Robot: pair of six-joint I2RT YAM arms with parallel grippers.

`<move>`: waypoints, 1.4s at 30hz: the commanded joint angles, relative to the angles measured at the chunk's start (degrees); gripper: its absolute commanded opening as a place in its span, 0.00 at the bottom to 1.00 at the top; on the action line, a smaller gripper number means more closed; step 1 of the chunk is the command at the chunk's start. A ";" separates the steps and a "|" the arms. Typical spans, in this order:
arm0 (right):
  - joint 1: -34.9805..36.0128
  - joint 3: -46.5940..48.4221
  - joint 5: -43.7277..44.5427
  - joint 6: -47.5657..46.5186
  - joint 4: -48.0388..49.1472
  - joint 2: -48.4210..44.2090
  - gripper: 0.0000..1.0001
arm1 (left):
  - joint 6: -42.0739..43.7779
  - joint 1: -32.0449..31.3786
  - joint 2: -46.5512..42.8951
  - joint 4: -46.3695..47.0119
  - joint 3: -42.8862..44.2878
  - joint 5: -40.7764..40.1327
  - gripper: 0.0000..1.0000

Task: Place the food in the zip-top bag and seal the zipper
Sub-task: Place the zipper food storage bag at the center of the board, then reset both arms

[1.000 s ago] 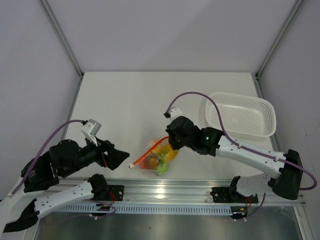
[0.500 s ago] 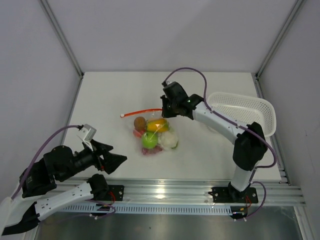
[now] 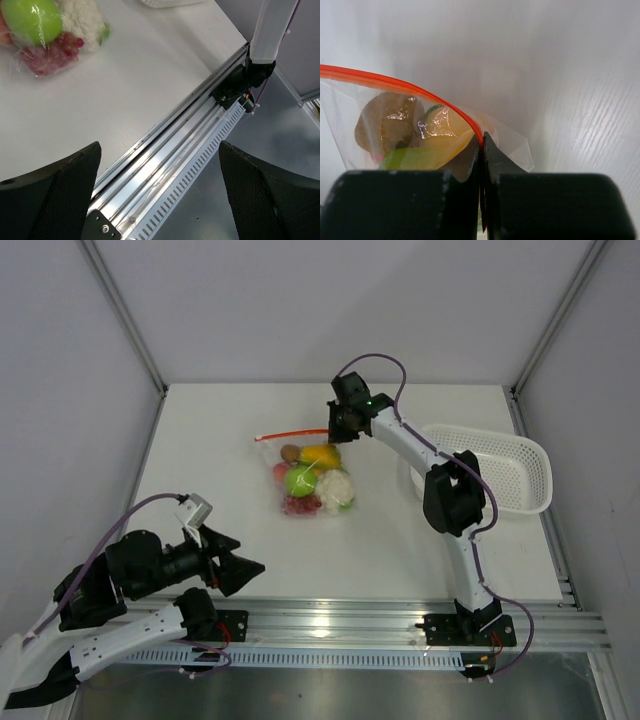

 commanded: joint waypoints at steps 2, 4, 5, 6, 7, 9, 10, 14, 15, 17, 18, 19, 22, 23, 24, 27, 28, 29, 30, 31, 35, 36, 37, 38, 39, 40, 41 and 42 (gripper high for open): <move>-0.34 5.93 0.79 -0.30 -2.63 3.09 0.13 | 1.83 -0.13 -0.07 2.45 -0.50 2.19 0.99; -0.43 6.64 1.92 -0.65 -3.24 3.80 0.30 | 2.01 -0.13 0.02 2.54 -0.32 2.19 1.00; -0.34 6.64 2.54 -1.00 -3.51 3.89 0.36 | 2.01 -0.13 0.11 2.54 0.02 2.19 0.99; -0.25 6.47 5.68 -1.26 -3.77 3.54 0.41 | 2.18 -0.13 0.20 2.54 0.03 2.19 0.99; 0.18 6.20 7.10 -2.31 -3.95 3.19 0.50 | 2.10 -0.13 0.37 2.63 0.20 2.19 0.99; 0.45 6.11 10.96 -3.46 -5.09 1.88 0.60 | 2.01 -0.13 0.55 2.80 0.20 2.27 0.99; 0.89 6.03 12.20 -4.77 -6.40 1.26 0.63 | 1.92 -0.13 0.72 2.89 0.12 2.27 1.00; 3.86 2.01 22.30 -8.10 -7.91 -5.41 0.74 | 0.87 -0.13 0.64 3.68 -1.02 2.27 1.00; 4.49 0.24 23.97 -8.64 -7.91 -7.34 0.80 | 0.26 -0.13 0.46 4.38 -1.64 2.27 0.99; 6.76 -6.41 29.07 -8.82 -8.17 -13.76 0.83 | -0.53 -0.13 0.20 5.09 -2.25 2.10 0.99; 7.65 -9.41 31.00 -8.56 -7.82 -16.04 0.90 | -1.67 -0.13 0.02 5.44 -2.52 1.40 1.00; 8.35 -12.57 32.76 -8.12 -7.30 -21.20 0.93 | -2.29 -0.13 -0.06 6.05 -3.39 0.96 0.99; 10.73 -24.97 36.38 -5.75 -5.18 -28.87 0.99 | -4.14 -0.13 -0.51 7.28 -5.06 0.17 0.99; 11.26 -27.70 37.69 -4.88 -5.09 -33.59 0.99 | -4.84 -0.13 -0.51 7.72 -5.33 0.25 1.00; 12.13 -33.03 38.75 -3.30 -4.92 -36.08 0.99 | -5.28 -0.13 -0.51 7.99 -6.12 0.43 0.99; 14.32 -39.74 39.55 0.82 -6.32 -45.83 0.99 | -6.60 -0.13 -0.42 9.65 -7.35 1.74 0.99; 15.29 -44.11 39.98 2.32 -7.45 -48.30 0.99 | -7.04 -0.13 -0.50 10.09 -7.79 2.36 0.99; 16.44 -46.25 39.99 3.99 -8.16 -50.84 0.99 | -7.48 -0.13 -0.59 10.62 -9.19 2.45 1.00; 17.75 -48.44 39.64 5.23 -8.43 -55.65 0.99 | -8.44 -0.13 -0.59 11.67 -9.55 2.45 1.00; 21.07 -52.56 40.07 8.98 -9.56 -58.05 0.99 | -8.97 -0.13 -1.03 12.29 -10.07 2.36 0.99; 28.39 -60.04 42.70 22.43 -15.97 -66.76 0.99 | -12.48 -0.13 -2.00 15.63 -13.94 1.23 0.99; 29.18 -61.02 42.80 25.25 -17.47 -67.65 0.99 | -13.10 -0.13 -2.09 16.24 -15.60 0.79 0.99; 31.37 -62.17 42.45 29.19 -19.40 -69.57 0.99 | -13.63 -0.13 -2.17 17.82 -16.23 0.69 1.00; 32.78 -64.18 42.54 30.97 -20.12 -70.37 0.99 | -14.42 -0.13 -2.52 18.70 -16.93 0.34 1.00; 34.10 -64.98 42.97 32.82 -20.91 -71.08 0.99 | -14.95 -0.13 -2.61 19.67 -17.46 0.34 0.99; 35.85 -66.03 44.02 34.49 -21.35 -72.39 1.00 | -15.30 -0.13 -2.79 21.68 -19.72 0.34 1.00; 39.00 -67.00 44.38 36.33 -21.18 -72.92 0.99 | -15.83 -0.13 -3.23 22.92 -20.36 0.52 1.00; 40.60 -68.23 44.99 37.48 -21.26 -73.45 0.99 | -15.75 -0.13 -3.49 24.50 -22.02 1.65 1.00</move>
